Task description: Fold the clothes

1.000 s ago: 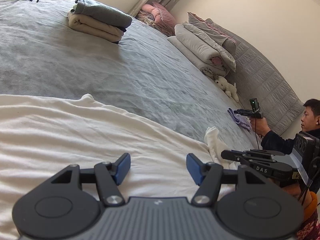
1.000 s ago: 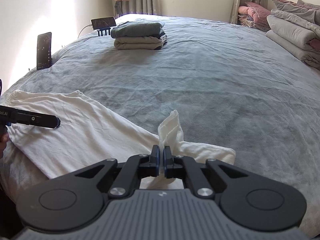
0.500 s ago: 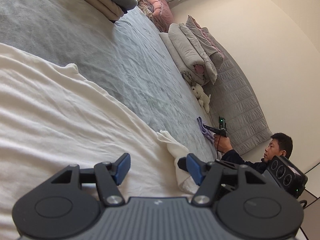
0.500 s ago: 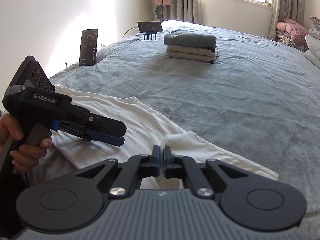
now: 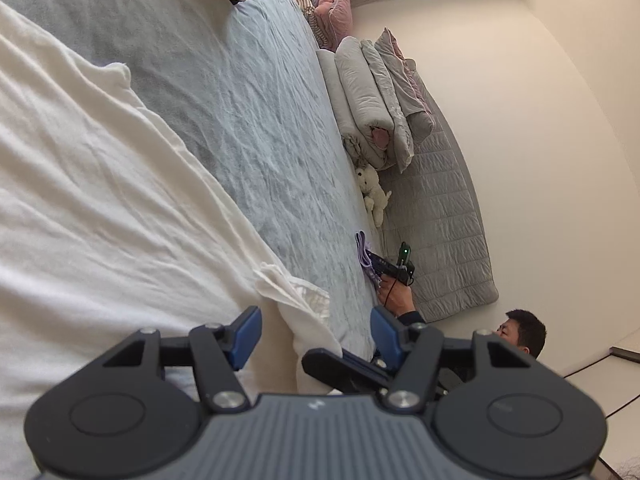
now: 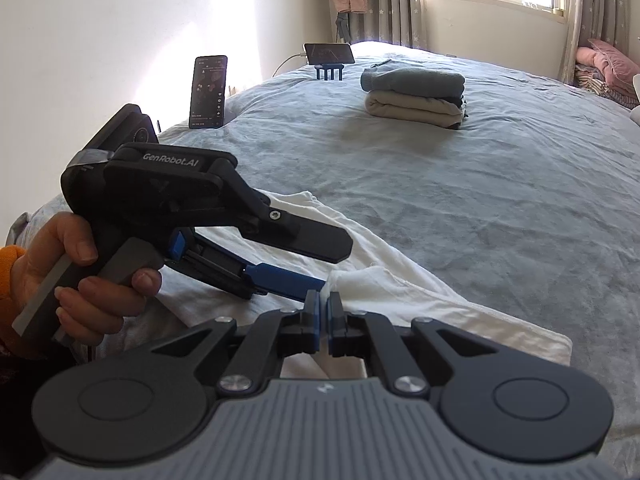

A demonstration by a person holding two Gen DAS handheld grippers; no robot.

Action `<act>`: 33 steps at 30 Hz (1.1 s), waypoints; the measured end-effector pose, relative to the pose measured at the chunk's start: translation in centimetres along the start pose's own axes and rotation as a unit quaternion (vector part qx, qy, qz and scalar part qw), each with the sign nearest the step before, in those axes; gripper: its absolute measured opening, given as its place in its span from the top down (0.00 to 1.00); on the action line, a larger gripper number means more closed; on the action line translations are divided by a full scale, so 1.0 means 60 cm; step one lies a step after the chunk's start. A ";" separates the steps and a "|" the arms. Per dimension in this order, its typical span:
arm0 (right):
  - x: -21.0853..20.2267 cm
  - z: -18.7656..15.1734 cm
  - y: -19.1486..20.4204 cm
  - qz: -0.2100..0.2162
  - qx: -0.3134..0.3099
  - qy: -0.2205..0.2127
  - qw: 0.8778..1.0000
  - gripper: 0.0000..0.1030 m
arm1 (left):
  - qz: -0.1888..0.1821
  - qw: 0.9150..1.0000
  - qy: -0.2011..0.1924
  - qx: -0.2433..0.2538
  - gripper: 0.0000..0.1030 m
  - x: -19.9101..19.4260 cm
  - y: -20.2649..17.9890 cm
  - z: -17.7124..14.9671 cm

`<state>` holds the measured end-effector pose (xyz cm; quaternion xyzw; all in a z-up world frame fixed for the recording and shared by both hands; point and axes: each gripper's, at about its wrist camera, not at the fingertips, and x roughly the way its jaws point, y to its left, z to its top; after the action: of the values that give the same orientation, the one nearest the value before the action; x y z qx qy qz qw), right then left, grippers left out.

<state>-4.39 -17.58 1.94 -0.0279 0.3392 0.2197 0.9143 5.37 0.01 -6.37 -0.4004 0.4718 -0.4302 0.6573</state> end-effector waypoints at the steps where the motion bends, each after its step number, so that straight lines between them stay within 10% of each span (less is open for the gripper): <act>1: 0.001 0.000 0.001 0.002 -0.001 0.001 1.000 0.96 | 0.006 1.000 0.000 0.002 0.49 0.007 -0.003 0.001; 7: 0.008 -0.001 0.007 0.008 -0.005 0.008 1.000 0.96 | 0.056 0.998 -0.015 0.036 0.98 0.024 -0.016 0.002; 33: 0.124 0.091 0.122 0.127 0.004 0.001 0.992 0.96 | 0.243 0.949 -0.094 0.177 0.98 -0.187 -0.033 0.044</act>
<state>0.84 -7.04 2.18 0.0187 0.3414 0.3323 0.8790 5.45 10.30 -0.82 -0.1895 0.4072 -0.2950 0.8434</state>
